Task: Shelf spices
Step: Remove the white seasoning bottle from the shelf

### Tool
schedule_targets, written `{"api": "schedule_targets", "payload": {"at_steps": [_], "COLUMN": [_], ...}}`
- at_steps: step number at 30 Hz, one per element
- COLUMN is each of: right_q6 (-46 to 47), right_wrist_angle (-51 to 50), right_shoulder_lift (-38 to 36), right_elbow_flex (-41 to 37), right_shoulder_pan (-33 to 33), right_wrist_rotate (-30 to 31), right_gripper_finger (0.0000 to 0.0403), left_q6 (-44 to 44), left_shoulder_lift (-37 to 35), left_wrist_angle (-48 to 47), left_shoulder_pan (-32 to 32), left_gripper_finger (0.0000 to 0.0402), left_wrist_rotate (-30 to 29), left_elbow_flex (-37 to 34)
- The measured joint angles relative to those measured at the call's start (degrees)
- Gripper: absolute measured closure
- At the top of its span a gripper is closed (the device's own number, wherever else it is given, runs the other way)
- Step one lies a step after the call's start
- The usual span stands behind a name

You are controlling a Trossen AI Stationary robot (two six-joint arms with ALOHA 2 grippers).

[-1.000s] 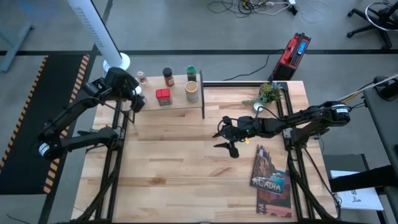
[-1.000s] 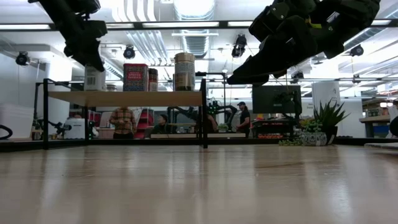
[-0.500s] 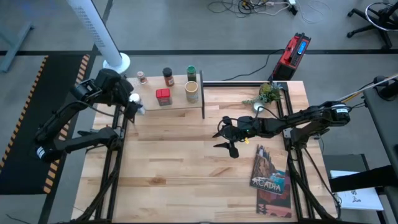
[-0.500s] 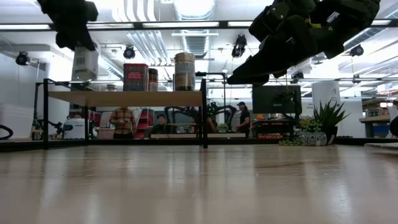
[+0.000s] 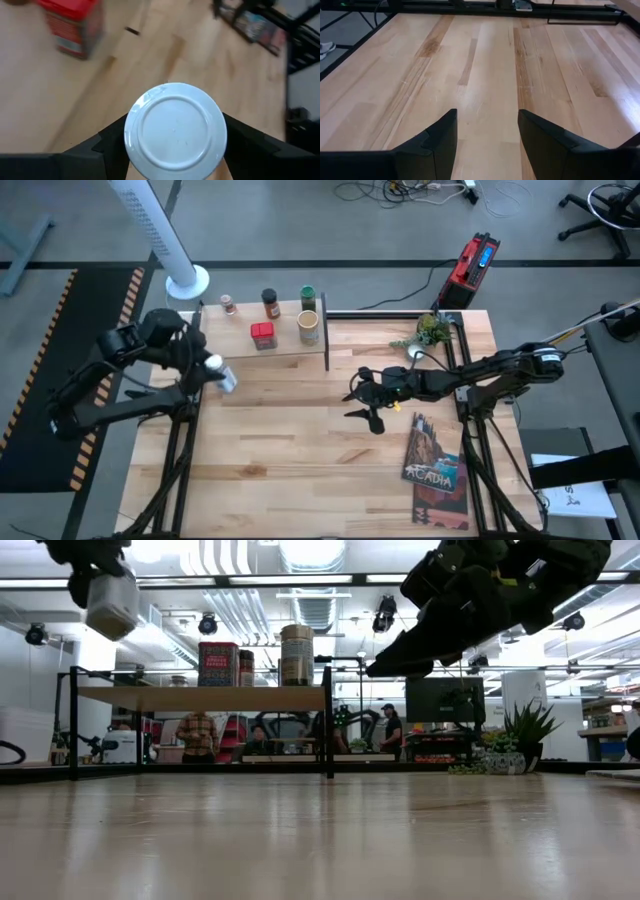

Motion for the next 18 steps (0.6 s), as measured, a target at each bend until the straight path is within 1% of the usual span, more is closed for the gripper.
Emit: {"api": "schedule_targets", "payload": {"at_steps": [5, 9, 11, 15, 18], "right_q6": [0.0, 0.2, 0.4, 1.2, 1.9], "right_wrist_angle": [-1.4, -2.1, -2.5, -4.9, -6.9], "right_shoulder_lift": [-1.5, -3.5, -4.6, -7.1, -9.1], "right_elbow_flex": [0.0, -0.1, -0.2, -0.3, -0.5], "right_shoulder_pan": [0.0, -0.1, -0.1, -0.1, -0.1], "right_wrist_rotate": [0.5, 0.5, 0.9, 3.5, 3.6], "right_gripper_finger": [0.0217, 0.0217, 0.0217, 0.0217, 0.0217], "left_q6": [-6.9, -11.2, -12.1, -13.2, -14.6], "left_shoulder_lift": [-0.6, 0.1, 1.3, 5.4, 8.8], "left_wrist_angle": [3.5, 11.6, 13.9, 15.8, 18.5], "left_shoulder_pan": [-9.5, -18.6, -23.7, -33.8, -40.9], "left_gripper_finger": [0.0162, 0.0162, 0.0162, 0.0162, 0.0162], "left_wrist_rotate": [-0.9, -3.5, -6.7, -15.6, -21.4], "left_elbow_flex": [-1.5, -3.7, -4.5, -5.5, -6.2]}}
